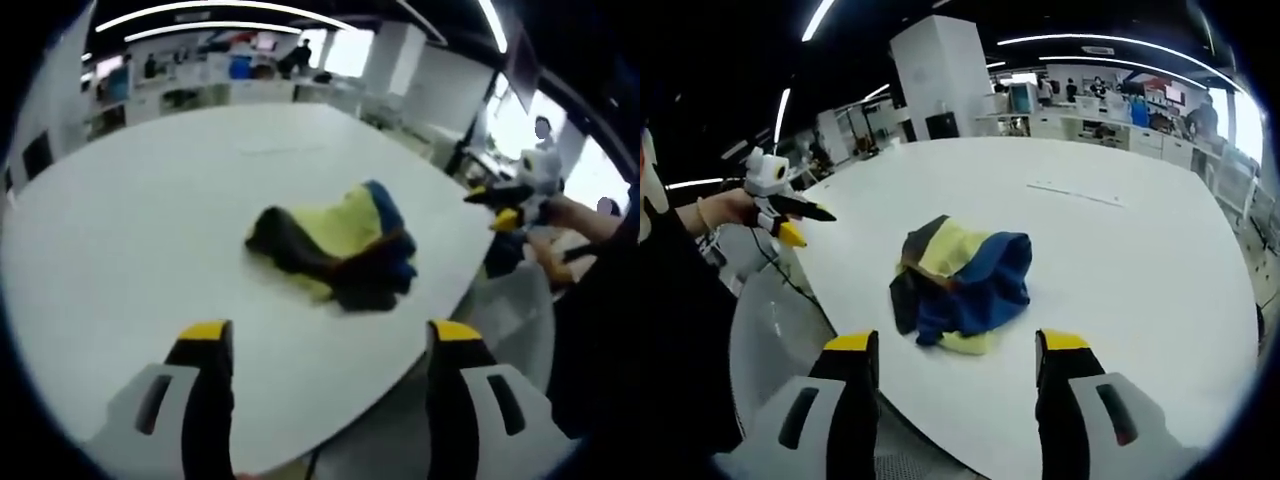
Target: Fold the garment on the visible template until the final outline fits inside the template.
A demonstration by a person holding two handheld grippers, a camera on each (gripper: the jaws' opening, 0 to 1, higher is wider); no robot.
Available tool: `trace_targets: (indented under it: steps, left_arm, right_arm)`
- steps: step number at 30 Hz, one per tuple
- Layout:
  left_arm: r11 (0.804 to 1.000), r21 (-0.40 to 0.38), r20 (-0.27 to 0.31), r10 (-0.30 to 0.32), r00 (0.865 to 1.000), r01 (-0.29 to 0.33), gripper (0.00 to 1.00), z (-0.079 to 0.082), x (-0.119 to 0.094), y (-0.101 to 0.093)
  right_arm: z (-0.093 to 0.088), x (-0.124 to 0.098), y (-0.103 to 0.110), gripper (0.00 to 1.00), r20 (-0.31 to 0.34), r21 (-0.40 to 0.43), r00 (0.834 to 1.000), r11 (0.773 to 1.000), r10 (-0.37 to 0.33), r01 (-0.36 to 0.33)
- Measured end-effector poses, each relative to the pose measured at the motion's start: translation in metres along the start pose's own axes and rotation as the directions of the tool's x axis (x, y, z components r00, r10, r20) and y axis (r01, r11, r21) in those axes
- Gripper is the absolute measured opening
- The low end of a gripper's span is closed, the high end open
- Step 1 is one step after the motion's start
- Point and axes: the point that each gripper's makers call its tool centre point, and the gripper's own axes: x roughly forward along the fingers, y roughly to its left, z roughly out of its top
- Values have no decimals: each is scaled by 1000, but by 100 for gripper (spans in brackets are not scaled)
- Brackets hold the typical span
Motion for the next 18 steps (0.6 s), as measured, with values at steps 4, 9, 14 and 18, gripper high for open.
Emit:
trace_targets:
  steps: [4, 9, 14, 18]
  left_arm:
    - [1000, 12, -12, -11, 1000, 11, 71, -1, 4, -2]
    - [998, 54, -36, -19, 999, 21, 69, -2, 11, -4]
    - [997, 71, -50, -32, 998, 35, 66, -2, 18, -5]
    - [996, 79, -55, -42, 998, 46, 65, -1, 23, -6]
  right_arm:
    - [0, 4, 0, 61, -11, -34, 1000, 999, 4, -4]
    - [2, 10, 3, 58, -16, -67, 1000, 998, 15, -16]
    - [2, 16, 4, 55, -23, -90, 999, 995, 33, -35]
    - [-1, 21, 7, 52, -49, -130, 998, 990, 50, -56]
